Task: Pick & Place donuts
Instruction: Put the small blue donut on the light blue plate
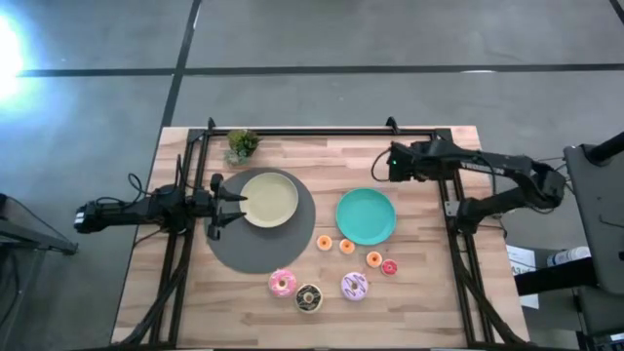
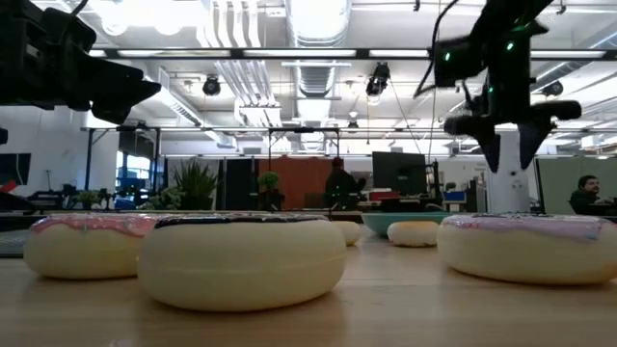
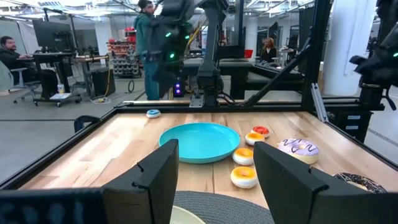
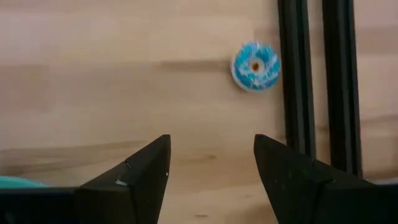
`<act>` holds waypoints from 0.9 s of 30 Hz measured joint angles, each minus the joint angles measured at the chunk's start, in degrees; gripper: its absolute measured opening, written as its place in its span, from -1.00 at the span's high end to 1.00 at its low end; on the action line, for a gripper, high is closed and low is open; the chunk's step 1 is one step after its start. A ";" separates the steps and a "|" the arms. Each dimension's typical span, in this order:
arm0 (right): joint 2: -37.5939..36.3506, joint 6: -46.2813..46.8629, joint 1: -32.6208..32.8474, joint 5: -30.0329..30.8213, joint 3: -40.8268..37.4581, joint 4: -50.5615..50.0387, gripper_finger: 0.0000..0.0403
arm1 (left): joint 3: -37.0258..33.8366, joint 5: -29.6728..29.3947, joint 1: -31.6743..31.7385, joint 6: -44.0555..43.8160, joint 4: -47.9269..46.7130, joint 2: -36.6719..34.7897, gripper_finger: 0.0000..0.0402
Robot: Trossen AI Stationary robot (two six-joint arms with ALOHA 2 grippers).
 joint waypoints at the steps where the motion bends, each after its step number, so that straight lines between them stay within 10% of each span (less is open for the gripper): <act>1: 1.11 -1.35 -1.80 -1.50 0.00 -0.01 -0.11 | -0.01 0.00 0.00 0.01 0.01 0.01 0.09; 17: 13.47 -13.64 -15.02 -1.16 1.01 6.17 -0.09 | 0.00 0.00 0.01 0.00 0.00 -0.01 0.09; 27: 18.06 -20.80 -21.44 -3.67 0.90 8.36 0.30 | -0.01 0.00 0.00 0.00 0.00 0.00 0.09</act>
